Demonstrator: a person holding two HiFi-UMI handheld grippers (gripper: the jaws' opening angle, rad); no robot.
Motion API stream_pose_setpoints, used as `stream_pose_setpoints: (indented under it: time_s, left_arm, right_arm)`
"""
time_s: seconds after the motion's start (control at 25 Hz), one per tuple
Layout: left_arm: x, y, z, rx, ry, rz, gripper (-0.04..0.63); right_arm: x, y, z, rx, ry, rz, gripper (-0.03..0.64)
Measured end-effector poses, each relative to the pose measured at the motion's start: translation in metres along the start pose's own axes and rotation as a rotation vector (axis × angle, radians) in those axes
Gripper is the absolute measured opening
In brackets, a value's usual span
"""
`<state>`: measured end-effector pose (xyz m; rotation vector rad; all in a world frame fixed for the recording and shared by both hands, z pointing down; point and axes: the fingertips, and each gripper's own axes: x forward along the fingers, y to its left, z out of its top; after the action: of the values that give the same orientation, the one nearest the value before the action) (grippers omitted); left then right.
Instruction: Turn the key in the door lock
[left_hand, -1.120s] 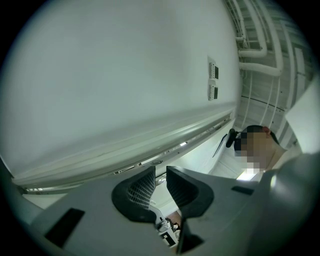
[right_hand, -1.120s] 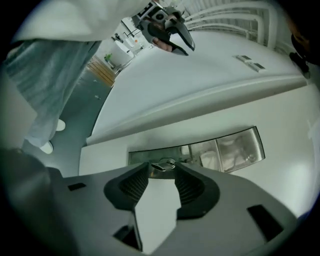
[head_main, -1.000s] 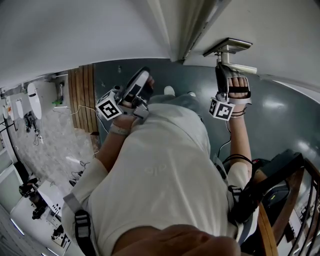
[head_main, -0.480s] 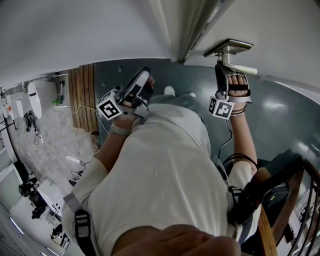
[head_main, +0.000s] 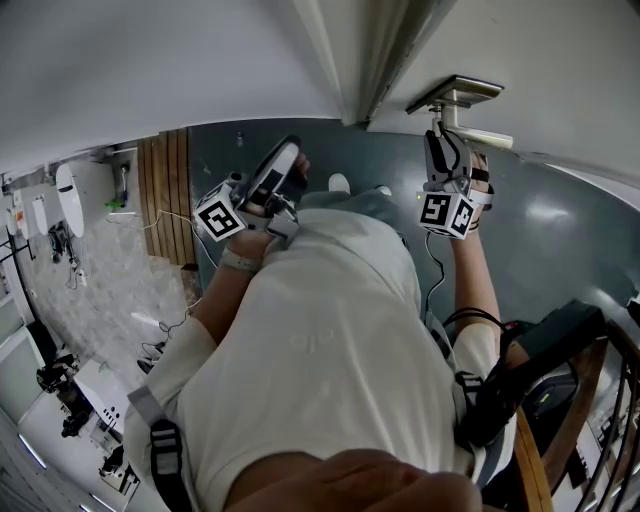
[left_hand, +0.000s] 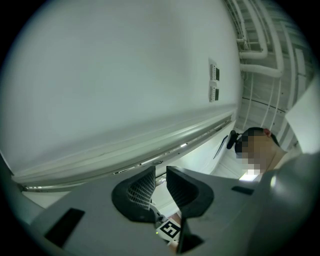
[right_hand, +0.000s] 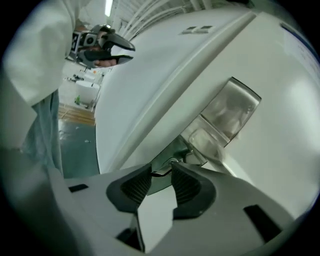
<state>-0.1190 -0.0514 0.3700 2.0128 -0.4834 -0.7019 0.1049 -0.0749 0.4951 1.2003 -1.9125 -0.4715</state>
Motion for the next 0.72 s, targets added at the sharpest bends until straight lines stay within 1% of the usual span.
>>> stream_pose_setpoints:
  time_s: [0.04,0.08,0.24,0.36,0.4,0.44,0.48,0.52,0.6,0.64,0.68,0.72]
  left_arm:
    - [0.0,0.0,0.0,0.0,0.0,0.0,0.055]
    - [0.0,0.0,0.0,0.0,0.0,0.0,0.055]
    - [-0.001,-0.001,0.001,-0.001,-0.006,-0.009,0.055]
    - [-0.002,-0.001,0.0,-0.001,-0.006,-0.001,0.055]
    - [-0.002,-0.001,0.0,-0.003,-0.007,0.001,0.055]
    - [-0.002,-0.001,0.001,-0.004,-0.008,0.003,0.055]
    - [-0.003,-0.001,0.001,-0.005,-0.011,0.003,0.055]
    - [-0.003,0.0,0.002,-0.005,-0.014,0.003,0.055]
    - [-0.005,0.001,0.003,-0.002,-0.022,0.005,0.055]
    - [-0.006,0.002,0.004,-0.003,-0.025,0.007,0.055]
    - [-0.005,0.002,0.005,-0.004,-0.028,0.006,0.055]
    - [-0.005,0.001,0.006,-0.006,-0.03,0.002,0.055]
  right_arm:
    - [0.0,0.0,0.0,0.008,0.0,-0.008,0.135]
    - [0.0,0.0,0.0,-0.016,0.01,-0.021,0.135]
    - [0.002,0.005,-0.001,-0.262,0.084,-0.105,0.135]
    - [-0.001,0.007,-0.005,-0.406,0.102,-0.153,0.135]
    - [-0.003,0.008,-0.004,-0.439,0.095,-0.167,0.135]
    - [-0.006,0.009,-0.003,-0.436,0.078,-0.173,0.135]
    - [-0.009,0.01,-0.001,-0.388,0.052,-0.166,0.135]
    - [-0.013,0.011,0.001,-0.299,0.026,-0.151,0.135]
    - [-0.022,0.011,0.0,-0.087,-0.008,-0.127,0.137]
    - [-0.026,0.01,-0.001,-0.028,-0.011,-0.137,0.137]
    - [-0.03,0.009,-0.002,-0.03,-0.003,-0.162,0.137]
    - [-0.033,0.008,-0.002,-0.079,0.012,-0.192,0.137]
